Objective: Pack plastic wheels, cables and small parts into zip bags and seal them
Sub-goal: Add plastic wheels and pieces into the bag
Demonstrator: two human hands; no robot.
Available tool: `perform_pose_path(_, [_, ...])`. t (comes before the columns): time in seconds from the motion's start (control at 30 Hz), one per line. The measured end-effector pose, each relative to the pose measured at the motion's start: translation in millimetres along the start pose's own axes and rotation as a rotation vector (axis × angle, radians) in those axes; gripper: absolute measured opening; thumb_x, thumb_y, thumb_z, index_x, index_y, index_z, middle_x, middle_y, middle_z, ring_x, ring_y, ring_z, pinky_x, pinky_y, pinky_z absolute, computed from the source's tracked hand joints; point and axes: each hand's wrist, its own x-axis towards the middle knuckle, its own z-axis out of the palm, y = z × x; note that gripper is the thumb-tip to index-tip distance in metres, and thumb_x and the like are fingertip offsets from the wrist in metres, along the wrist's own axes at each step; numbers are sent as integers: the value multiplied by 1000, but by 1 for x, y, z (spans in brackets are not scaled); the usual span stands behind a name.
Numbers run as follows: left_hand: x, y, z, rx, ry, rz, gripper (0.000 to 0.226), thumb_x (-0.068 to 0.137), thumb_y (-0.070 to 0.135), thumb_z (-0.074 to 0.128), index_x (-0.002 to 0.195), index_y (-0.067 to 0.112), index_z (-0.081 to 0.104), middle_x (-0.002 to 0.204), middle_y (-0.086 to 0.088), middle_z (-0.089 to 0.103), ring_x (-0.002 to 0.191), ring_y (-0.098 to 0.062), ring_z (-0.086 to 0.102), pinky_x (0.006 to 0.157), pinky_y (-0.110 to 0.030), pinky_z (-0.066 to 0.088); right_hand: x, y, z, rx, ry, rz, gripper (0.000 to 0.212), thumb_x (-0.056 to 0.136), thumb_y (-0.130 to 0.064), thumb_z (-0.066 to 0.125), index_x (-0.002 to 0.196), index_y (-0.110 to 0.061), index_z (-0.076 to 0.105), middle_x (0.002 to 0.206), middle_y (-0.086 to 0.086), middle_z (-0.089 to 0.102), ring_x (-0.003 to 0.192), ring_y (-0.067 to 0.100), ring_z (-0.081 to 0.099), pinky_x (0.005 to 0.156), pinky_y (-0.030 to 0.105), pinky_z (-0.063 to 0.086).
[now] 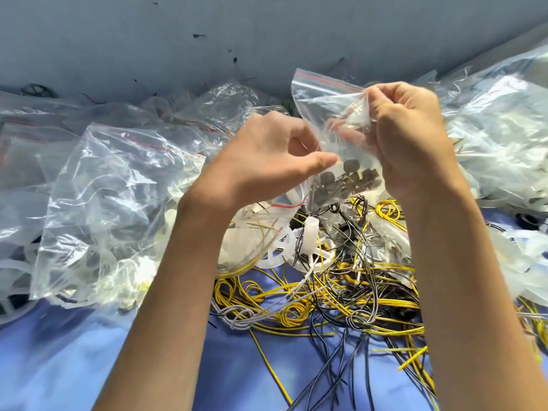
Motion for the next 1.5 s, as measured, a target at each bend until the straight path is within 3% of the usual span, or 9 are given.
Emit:
perform_pose_path(0.13, [3,-2,3,68,-12,-69,21,87,41,63,86,21,68,88,3,72,83,-8,65,71,-22,47,-2,-2,3,75,-22,31,29,101,-5,38,76,-9,53,57,-3,66,62,12,70,58,23,58])
perform_pose_path(0.23, [4,-5,4,40,-17,-87,17,90,32,62,76,22,61,89,1,71,79,-9,62,68,-22,45,-1,-3,5,74,-31,67,17,101,-10,41,91,-7,54,73,5,64,65,13,69,61,24,58])
perform_pose_path(0.33, [5,-8,4,-86,61,-106,19,89,22,64,72,20,57,76,9,72,64,7,61,56,-5,38,2,-2,5,-137,-102,151,25,100,-31,46,111,-10,54,92,7,68,77,15,67,66,28,55])
perform_pose_path(0.5, [10,-13,3,-255,309,-170,18,91,24,63,74,22,56,72,8,71,55,10,59,50,-5,38,-7,1,1,-410,-429,223,37,90,-50,51,105,-18,61,102,2,72,94,18,70,88,35,55])
perform_pose_path(0.63, [10,-13,2,-312,370,-187,19,92,23,61,75,26,52,73,6,66,49,8,57,46,-4,37,-13,6,4,-334,-490,168,20,91,-26,58,91,-7,63,76,-1,68,59,2,65,57,13,53])
perform_pose_path(0.8, [11,-20,0,-214,198,-219,19,88,43,61,83,25,58,78,11,67,66,3,58,65,-17,44,-6,8,1,-301,-355,103,18,96,-17,54,80,-11,58,68,2,58,44,-1,53,45,9,40])
perform_pose_path(1.13, [3,-19,-6,-215,56,-166,21,79,38,74,88,25,60,86,2,73,86,-14,69,88,-39,52,-3,9,-2,-157,-360,66,11,87,-1,62,93,-7,55,77,5,54,62,7,53,58,13,46])
perform_pose_path(1.3, [3,-18,-5,-223,85,-168,19,78,34,76,88,27,61,84,3,73,83,-19,70,84,-42,54,-4,9,-1,-288,-363,36,3,90,-10,60,92,-10,58,73,4,57,55,0,52,56,9,43])
perform_pose_path(1.5, [5,-10,-2,-249,88,-150,42,70,49,59,98,19,65,93,1,72,95,-18,66,92,-45,50,-5,9,4,-337,-316,42,22,96,-25,53,77,-15,58,62,-2,60,44,-2,48,48,8,39])
